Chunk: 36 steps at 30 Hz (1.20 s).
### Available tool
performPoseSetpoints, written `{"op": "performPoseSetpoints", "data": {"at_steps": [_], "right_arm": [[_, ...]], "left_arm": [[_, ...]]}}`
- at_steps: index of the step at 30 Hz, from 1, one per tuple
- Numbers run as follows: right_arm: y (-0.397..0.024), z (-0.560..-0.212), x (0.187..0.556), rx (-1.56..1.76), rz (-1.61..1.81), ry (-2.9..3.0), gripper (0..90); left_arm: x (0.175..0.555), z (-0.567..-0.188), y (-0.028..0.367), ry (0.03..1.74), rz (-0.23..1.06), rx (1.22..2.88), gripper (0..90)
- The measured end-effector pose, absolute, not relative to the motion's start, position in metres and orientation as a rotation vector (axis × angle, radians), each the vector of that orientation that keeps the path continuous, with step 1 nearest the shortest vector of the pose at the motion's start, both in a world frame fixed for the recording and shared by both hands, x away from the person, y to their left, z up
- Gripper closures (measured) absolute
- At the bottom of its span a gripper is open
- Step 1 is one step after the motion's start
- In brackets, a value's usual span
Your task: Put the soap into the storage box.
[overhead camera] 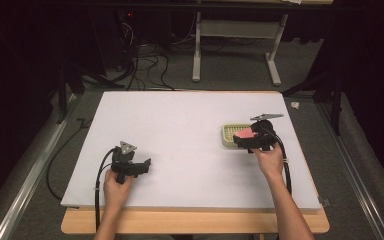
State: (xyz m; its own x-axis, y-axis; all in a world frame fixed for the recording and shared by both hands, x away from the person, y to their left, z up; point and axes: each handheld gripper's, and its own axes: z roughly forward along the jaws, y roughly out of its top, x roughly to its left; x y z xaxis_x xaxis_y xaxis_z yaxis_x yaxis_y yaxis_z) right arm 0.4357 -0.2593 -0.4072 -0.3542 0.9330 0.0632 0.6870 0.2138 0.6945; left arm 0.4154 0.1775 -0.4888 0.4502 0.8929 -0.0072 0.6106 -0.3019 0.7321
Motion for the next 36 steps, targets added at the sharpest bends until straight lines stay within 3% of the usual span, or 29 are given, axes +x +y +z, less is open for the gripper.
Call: {"op": "performPoseSetpoints", "data": {"at_steps": [36], "right_arm": [[-0.236, -0.429, 0.483, 1.653, 0.722, 2.127, 13.6]], "left_arm": [[0.415, -0.489, 0.178, 1.254, 0.537, 2.028, 15.5]]}}
